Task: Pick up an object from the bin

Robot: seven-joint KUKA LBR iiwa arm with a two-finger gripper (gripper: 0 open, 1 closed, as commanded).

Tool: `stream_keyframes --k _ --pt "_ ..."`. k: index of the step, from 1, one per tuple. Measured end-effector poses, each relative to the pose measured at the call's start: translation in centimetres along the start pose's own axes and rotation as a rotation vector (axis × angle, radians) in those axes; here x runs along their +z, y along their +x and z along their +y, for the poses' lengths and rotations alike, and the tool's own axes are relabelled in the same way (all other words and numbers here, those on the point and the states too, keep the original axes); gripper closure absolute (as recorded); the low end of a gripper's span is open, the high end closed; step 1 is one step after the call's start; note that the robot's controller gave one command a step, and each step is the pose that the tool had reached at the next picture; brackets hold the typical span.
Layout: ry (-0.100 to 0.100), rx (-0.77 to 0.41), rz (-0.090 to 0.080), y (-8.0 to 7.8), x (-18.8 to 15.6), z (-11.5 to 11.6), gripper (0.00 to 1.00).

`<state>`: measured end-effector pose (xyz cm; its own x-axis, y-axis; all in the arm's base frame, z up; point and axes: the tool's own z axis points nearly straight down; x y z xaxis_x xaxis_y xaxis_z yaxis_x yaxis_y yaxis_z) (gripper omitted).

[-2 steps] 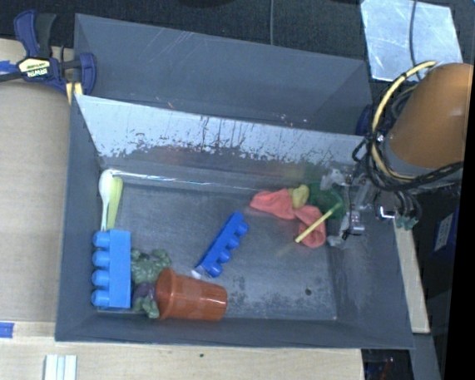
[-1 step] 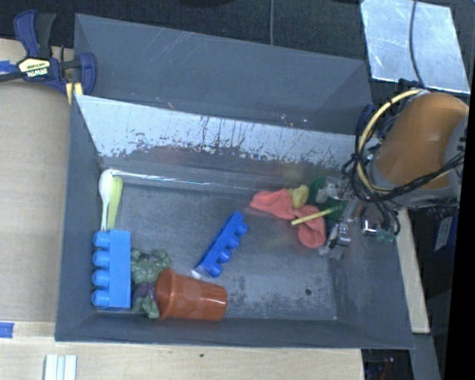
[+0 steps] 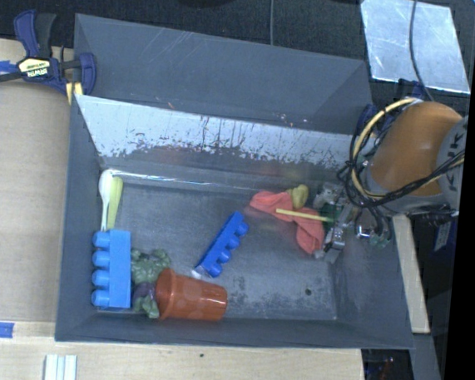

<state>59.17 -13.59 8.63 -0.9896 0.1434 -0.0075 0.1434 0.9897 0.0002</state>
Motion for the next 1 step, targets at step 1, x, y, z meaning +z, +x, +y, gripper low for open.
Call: stream_keyframes --k 1 --pt "0.001 -0.011 -0.002 0.50 -1.51 -0.59 0.00"
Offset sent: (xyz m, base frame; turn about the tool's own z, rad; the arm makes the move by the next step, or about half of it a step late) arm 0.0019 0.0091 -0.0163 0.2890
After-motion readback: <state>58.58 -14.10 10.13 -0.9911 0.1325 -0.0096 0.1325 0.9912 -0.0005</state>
